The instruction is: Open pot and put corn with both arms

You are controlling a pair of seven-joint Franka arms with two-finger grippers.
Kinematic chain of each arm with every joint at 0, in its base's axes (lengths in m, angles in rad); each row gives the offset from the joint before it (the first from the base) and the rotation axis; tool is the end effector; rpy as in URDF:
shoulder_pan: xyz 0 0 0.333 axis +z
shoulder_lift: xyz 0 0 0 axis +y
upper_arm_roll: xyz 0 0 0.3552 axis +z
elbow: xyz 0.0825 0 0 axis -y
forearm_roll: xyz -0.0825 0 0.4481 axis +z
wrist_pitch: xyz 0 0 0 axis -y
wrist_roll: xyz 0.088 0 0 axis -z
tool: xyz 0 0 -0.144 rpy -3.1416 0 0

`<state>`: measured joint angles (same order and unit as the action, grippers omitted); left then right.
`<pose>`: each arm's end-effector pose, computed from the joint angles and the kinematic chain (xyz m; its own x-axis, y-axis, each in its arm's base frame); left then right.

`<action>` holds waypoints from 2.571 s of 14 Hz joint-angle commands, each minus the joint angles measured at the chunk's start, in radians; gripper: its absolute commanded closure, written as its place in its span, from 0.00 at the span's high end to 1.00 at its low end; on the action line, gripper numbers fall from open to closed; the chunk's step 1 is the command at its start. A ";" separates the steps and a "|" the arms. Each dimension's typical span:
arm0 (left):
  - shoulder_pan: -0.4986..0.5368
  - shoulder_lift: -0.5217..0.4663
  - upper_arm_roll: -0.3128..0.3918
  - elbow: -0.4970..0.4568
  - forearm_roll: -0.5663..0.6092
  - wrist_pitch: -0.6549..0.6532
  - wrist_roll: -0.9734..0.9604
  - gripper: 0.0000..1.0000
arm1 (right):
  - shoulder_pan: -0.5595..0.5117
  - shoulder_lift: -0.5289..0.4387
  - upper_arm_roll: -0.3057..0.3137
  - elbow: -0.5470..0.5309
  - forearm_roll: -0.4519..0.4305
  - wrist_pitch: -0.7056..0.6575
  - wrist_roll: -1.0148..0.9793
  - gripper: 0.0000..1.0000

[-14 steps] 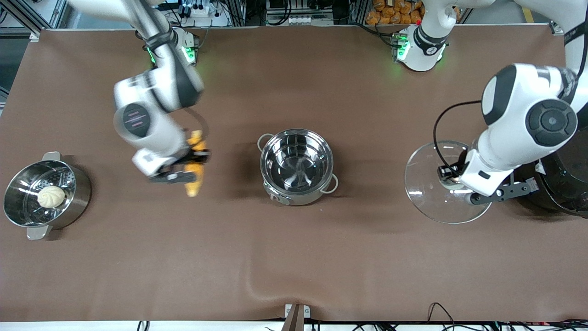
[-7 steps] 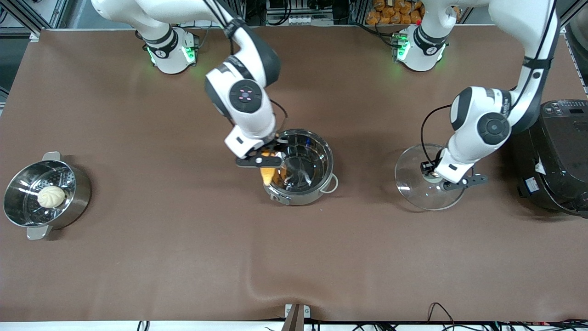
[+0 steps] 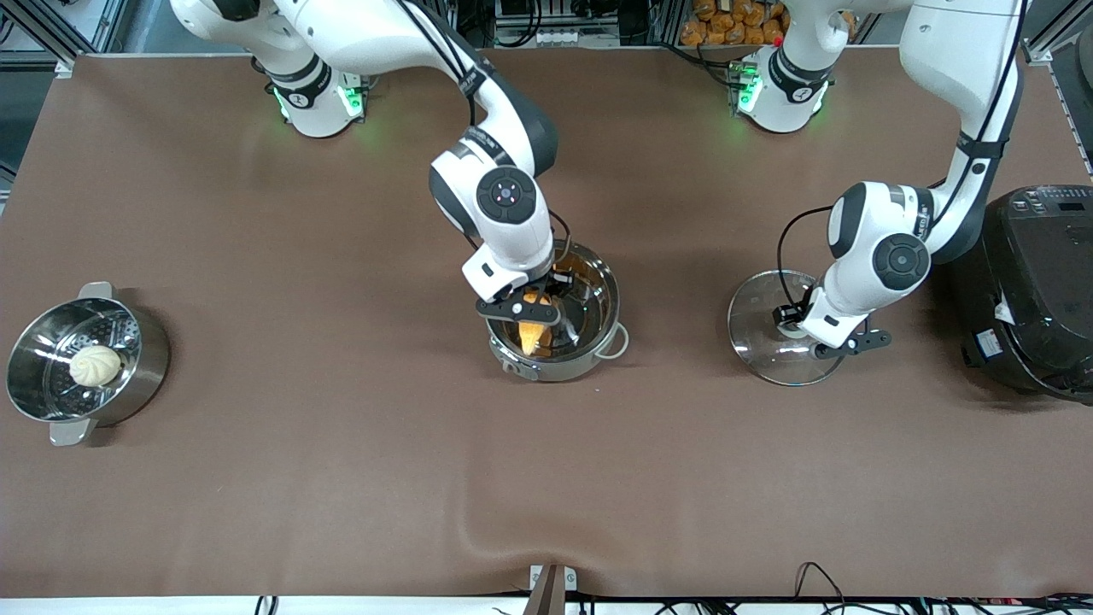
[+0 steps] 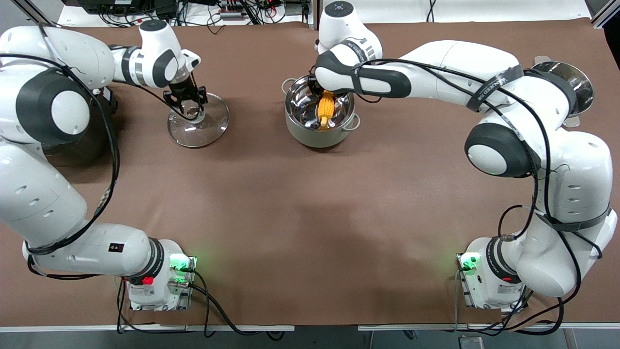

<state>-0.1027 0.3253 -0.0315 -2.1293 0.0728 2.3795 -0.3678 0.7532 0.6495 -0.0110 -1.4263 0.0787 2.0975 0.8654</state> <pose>0.6115 -0.0803 0.1990 0.9818 0.1808 -0.0575 0.1773 -0.9823 -0.0608 0.5872 0.5490 0.2795 0.9869 -0.1580 -0.0340 -0.1597 -0.9856 -0.0560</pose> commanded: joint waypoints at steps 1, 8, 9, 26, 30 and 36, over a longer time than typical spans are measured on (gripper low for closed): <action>0.035 -0.119 -0.008 0.084 -0.008 -0.144 0.049 1.00 | 0.003 -0.004 -0.007 0.041 0.019 -0.024 0.017 1.00; 0.061 -0.272 -0.010 0.470 -0.024 -0.684 0.135 1.00 | -0.127 -0.198 -0.010 0.030 0.022 -0.284 -0.159 1.00; 0.061 -0.272 -0.010 0.527 -0.025 -0.748 0.135 1.00 | -0.143 -0.235 -0.014 0.026 0.021 -0.331 -0.167 1.00; 0.061 -0.307 -0.004 0.623 -0.053 -0.887 0.133 1.00 | -0.738 -0.587 -0.018 0.038 -0.057 -0.740 -0.795 1.00; 0.061 -0.308 -0.004 0.620 -0.062 -0.888 0.139 1.00 | -0.747 -0.581 -0.018 0.053 -0.082 -0.741 -0.822 1.00; 0.057 -0.301 -0.011 0.628 -0.050 -0.933 0.135 1.00 | -0.753 -0.561 -0.014 0.092 -0.066 -0.738 -0.841 1.00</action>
